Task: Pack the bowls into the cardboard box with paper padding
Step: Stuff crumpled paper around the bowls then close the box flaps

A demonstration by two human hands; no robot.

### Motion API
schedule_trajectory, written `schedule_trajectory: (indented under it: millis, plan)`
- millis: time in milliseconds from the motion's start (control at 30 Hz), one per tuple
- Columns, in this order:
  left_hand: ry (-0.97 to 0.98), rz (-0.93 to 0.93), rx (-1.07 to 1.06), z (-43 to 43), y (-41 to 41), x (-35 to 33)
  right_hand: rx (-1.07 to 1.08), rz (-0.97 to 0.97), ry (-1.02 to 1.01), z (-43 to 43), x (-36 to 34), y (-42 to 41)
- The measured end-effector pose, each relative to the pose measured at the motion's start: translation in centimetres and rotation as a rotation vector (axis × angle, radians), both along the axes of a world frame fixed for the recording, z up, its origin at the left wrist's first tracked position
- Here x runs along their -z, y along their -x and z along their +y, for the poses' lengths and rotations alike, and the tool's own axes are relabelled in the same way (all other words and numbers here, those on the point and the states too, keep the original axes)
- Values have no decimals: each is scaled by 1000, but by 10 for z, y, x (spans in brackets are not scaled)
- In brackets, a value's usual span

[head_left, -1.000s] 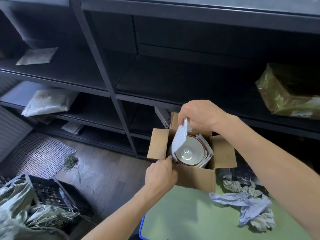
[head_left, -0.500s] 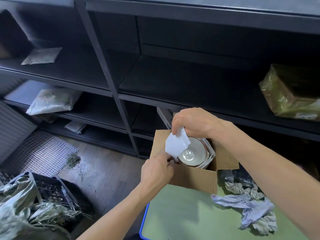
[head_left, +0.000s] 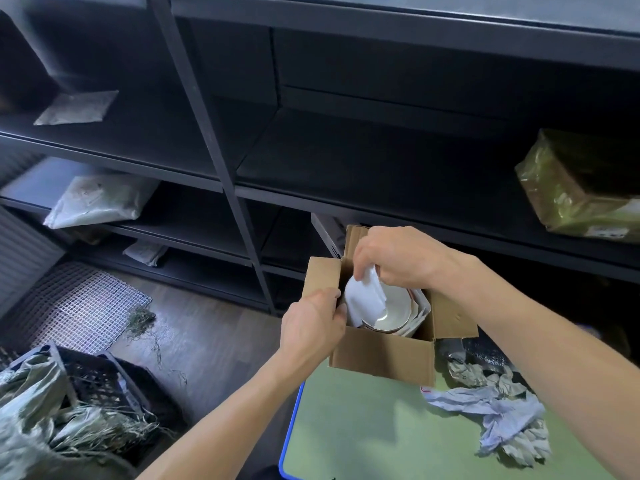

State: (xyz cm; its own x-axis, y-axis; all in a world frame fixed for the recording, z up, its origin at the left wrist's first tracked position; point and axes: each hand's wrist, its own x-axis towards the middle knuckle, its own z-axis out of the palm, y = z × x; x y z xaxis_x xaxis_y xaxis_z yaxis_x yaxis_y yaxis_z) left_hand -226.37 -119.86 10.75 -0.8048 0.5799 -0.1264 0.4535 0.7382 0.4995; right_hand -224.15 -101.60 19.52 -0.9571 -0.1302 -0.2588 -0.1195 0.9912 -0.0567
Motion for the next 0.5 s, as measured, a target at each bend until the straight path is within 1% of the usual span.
schedule_trajectory:
  millis: [133,300,367,500]
  plan:
    - [-26,11,-3,0,6,-2,-25,40,19,-9,2,7]
    - [-68,17,-53,-3,16,-6,183,83,162,-1,0,18]
    - [-76,4,-56,-5,14,-7,230,81,153,3,1,20]
    - [-86,-14,-35,-8,6,-8,213,66,97,2,7,14]
